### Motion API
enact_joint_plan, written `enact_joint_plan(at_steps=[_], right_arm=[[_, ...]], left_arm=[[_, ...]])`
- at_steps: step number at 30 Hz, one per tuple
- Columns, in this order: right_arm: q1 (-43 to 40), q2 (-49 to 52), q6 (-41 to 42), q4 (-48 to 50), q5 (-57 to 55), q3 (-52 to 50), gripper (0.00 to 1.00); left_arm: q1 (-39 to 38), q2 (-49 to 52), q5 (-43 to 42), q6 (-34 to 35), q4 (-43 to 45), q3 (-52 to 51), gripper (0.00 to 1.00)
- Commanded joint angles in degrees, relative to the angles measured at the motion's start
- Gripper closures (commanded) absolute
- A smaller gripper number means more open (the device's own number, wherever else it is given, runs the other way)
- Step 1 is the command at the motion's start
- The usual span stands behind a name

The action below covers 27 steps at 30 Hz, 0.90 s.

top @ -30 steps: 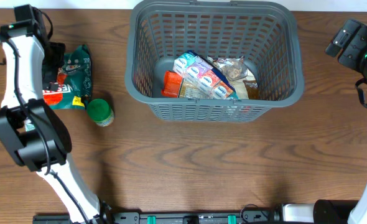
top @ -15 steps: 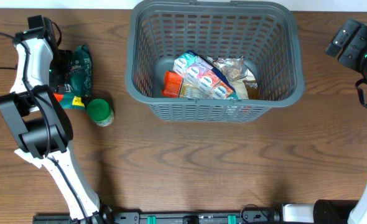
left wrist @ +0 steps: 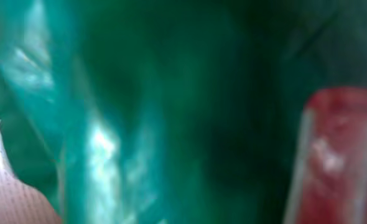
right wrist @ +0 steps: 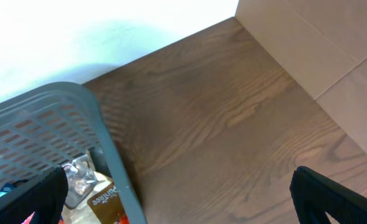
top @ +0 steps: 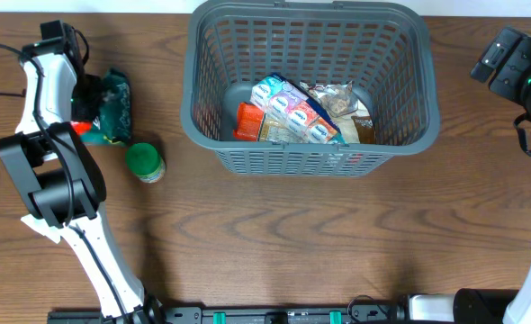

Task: Pack container
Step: 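Grasp the green Nescafe pouch with the left gripper and lift it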

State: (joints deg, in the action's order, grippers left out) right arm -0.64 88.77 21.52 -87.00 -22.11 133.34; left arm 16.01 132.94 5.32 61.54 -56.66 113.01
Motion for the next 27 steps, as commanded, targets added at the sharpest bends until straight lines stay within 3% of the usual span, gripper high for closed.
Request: enact_joint_plan(at_steps=[1,12,22,27], right_arm=[[-0.5,0.1,0.7,0.0,-0.8,0.1,0.01],[-0.5,0.1,0.7,0.0,-0.8,0.1,0.01],[-0.5,0.1,0.7,0.0,-0.8,0.1,0.01],[-0.5,0.1,0.7,0.0,-0.8,0.1,0.01]], left_arm=[[0.0,4.5,0.0,-5.6,-0.7,-2.1,0.94],[-0.1,-0.1,0.1,-9.3,0.7,-2.1,0.94],[-0.2,-17.9,-0.7,-10.8,10.3,-2.1,0.94],[-1.1,-27.7,-6.9,-15.2,18.0,-2.1,0.94]])
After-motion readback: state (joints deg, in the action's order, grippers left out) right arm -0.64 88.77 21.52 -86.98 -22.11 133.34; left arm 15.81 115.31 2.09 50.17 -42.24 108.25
